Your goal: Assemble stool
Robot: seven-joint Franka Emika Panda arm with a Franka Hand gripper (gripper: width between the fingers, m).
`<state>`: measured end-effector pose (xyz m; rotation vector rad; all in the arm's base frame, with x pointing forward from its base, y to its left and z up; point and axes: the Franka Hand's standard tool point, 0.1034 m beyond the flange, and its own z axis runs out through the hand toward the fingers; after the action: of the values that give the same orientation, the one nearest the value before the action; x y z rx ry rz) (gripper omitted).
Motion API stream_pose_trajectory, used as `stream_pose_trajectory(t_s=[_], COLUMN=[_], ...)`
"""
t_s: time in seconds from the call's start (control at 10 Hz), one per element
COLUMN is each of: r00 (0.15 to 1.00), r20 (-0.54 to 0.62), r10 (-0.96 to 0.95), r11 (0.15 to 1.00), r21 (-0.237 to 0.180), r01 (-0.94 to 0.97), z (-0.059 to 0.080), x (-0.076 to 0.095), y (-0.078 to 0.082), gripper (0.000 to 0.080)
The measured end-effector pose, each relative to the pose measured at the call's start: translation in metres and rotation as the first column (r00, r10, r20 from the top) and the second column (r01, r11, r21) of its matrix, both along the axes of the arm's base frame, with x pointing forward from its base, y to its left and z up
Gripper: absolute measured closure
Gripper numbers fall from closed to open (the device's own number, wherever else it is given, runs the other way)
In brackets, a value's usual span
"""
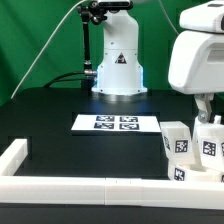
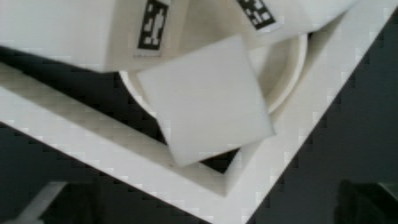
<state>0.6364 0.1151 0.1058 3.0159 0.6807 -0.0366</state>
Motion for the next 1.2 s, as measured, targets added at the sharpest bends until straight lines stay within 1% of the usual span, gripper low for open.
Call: stream_pose_trajectory(t_s=[0.2,0.6,0.8,1.2], r00=[1.0,1.0,1.0,1.0], r20=[-0.001,0.0,-0.008,-0.006], r10=[-0.009,-0.015,0.022,0.02], r11=[1.0,1.0,1.0,1.0], r21=[-0.003,-0.003,0.001,0.002], r01=[0.009,0.015,-0.022,-0.02], z=[-0.007,-0.007,-0.016,-0.017], x=[-0.002,-0.002,-0.004,-0.003], y=[-0.004,-0.006,-0.009,-0.008], gripper=[0.015,0.015,0.015,0.015])
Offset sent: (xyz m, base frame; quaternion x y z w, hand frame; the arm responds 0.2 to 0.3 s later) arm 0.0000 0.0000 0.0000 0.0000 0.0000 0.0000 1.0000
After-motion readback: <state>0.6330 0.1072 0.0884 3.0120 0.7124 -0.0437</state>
